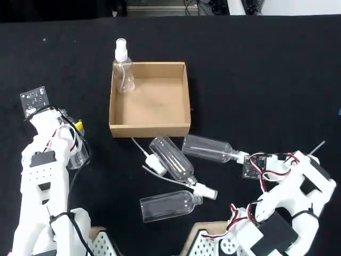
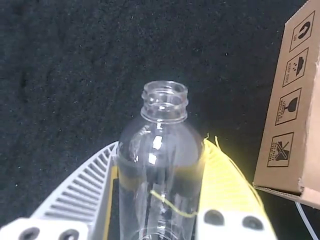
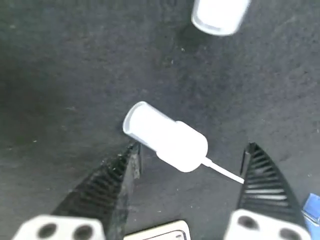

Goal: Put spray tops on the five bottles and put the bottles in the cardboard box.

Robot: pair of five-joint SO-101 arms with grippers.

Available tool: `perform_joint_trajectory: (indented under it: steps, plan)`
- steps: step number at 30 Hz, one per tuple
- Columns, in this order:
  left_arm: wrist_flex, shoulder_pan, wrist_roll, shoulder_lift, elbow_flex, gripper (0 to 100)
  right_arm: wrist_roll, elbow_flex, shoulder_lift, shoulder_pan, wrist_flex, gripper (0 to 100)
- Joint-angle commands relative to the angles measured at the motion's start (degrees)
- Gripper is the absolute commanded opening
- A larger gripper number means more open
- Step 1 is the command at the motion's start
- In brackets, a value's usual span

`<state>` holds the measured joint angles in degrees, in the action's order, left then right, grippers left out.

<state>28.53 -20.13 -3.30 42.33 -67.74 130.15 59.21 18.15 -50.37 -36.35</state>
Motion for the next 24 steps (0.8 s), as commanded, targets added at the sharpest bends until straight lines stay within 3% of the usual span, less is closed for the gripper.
perform_joint_trajectory:
  steps: [1,3,8,16,18,24]
  plan:
    - [-1.1,-0.4,-0.4,1.9,1.3,13,0.1,-0.3,-6.1,-0.6,1.8,20.3]
    - [-1.1,-0.4,-0.4,1.9,1.3,13,-4.9,-0.1,-5.8,-0.2,1.7,13.0]
    - [-1.1,-0.4,-0.4,1.9,1.3,13,-26.4,-0.4,-3.6,3.6,1.6,1.2]
    - [-1.1,-0.4,-0.4,1.9,1.3,13,-58.1,-0.6,5.4,3.2,-0.8,10.6]
    - [-1.2,0.0,-0.4,1.9,1.3,13,-61.4,-0.6,8.0,2.5,-5.3,15.9]
    - [-1.1,0.8,-0.4,1.9,1.0,13,-61.5,-0.7,12.9,2.7,-15.8,26.5]
